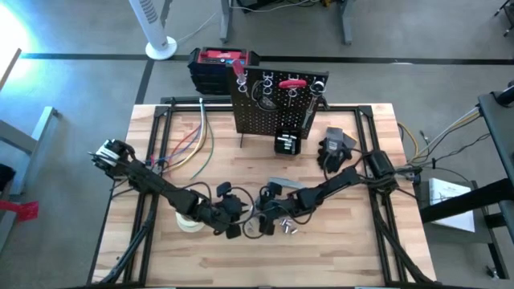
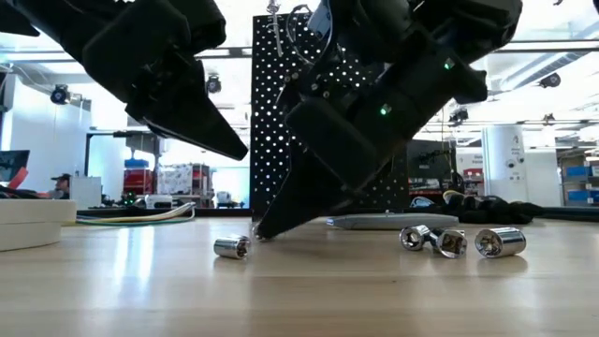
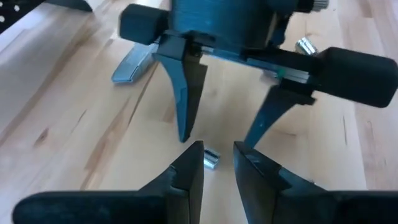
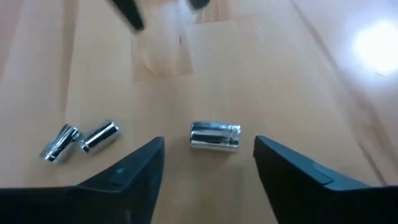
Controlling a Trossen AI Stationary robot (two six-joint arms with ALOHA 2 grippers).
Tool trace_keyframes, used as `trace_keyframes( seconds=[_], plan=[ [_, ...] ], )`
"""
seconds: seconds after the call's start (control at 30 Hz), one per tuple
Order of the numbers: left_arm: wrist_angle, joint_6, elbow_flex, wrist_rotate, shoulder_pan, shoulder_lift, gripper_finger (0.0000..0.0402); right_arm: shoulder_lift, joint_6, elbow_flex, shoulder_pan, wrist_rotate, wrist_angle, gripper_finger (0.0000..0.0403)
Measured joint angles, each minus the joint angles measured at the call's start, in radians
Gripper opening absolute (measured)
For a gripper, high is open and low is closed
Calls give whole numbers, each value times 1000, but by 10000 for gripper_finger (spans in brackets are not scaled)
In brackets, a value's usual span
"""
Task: Hang tools onto peg board
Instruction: Put the socket into the black bin on the peg board
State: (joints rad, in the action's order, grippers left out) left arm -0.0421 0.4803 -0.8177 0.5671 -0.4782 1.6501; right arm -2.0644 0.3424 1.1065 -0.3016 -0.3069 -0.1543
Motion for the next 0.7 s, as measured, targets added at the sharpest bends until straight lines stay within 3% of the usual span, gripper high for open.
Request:
trace_keyframes(
  seconds=[0.2, 0.33, 0.47, 0.7],
  plan=[
    [-2, 22, 17, 0, -1, 0, 77, -53, 18, 32, 14, -13, -19, 324],
    [-3, 33, 28, 0, -1, 0, 77, -83, 34, 61, 16, -19, -19, 345],
    [0, 42, 35, 0, -4, 0, 77, -81, 64, 79, 14, -20, 42, 321],
    [-1, 41, 36, 4, -5, 0, 77, -48, 106, 82, -2, -16, 155, 237]
  ],
)
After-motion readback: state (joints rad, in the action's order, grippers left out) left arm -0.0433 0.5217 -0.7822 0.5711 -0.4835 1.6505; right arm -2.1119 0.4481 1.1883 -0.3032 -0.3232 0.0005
